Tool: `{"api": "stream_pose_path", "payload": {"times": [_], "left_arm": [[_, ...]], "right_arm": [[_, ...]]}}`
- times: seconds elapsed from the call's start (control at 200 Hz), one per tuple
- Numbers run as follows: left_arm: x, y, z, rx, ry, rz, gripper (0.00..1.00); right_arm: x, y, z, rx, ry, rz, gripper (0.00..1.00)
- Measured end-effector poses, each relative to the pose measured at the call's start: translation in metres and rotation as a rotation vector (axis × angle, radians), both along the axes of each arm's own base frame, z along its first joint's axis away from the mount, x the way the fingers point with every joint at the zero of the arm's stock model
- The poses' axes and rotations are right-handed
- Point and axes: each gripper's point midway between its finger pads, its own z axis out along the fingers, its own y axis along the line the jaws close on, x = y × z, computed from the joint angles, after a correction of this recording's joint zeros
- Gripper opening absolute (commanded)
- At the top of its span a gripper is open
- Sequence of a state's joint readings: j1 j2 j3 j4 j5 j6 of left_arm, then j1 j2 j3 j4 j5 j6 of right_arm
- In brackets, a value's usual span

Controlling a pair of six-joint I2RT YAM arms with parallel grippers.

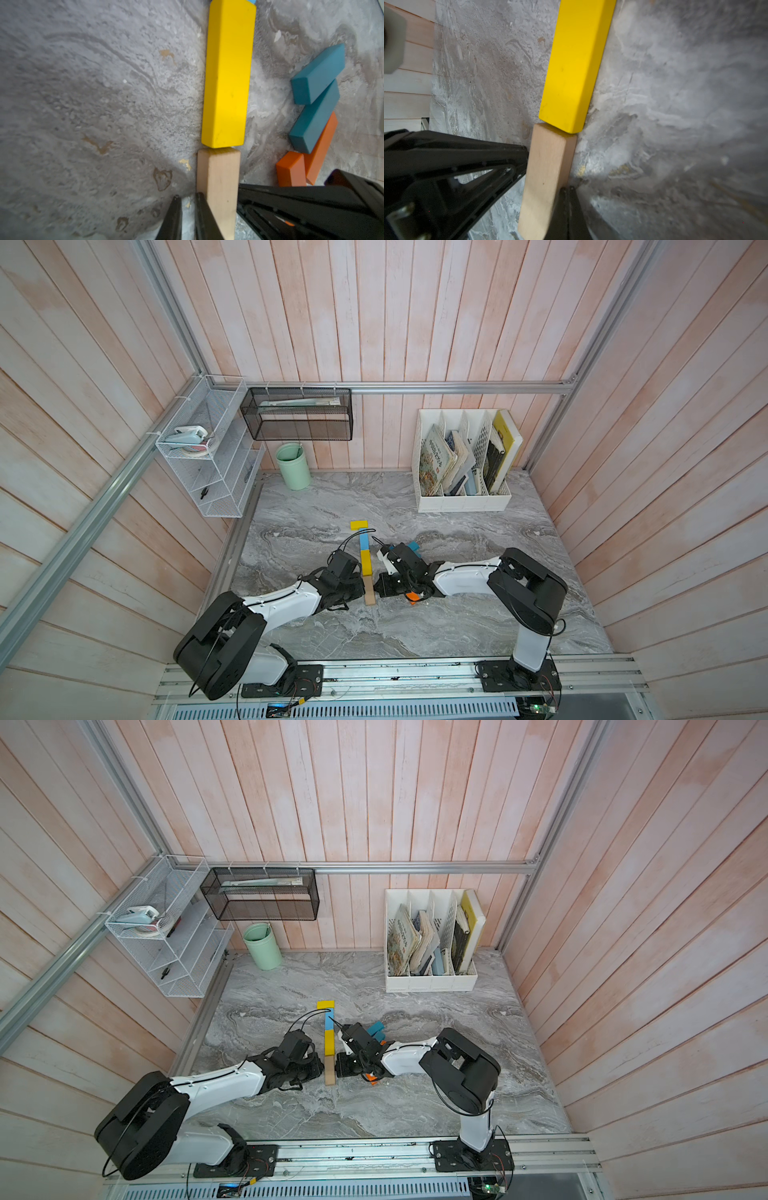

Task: Assemble a giraffe with building blocks
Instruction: Assemble the building block at the center of the board.

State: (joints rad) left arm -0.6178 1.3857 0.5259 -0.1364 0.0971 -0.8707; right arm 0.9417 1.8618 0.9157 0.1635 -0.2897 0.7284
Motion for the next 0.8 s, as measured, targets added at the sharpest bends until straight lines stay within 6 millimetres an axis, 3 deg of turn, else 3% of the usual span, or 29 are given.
{"api": "stream_pose_path", "payload": {"times": [0.8], "left_arm": [[0.0008,0.0010,0.0001,0.000,-0.002,-0.008,0.18]], "right_arm": [[0.0007,0.0010,0.0002,0.004,0.000,-0.002,0.00]]}}
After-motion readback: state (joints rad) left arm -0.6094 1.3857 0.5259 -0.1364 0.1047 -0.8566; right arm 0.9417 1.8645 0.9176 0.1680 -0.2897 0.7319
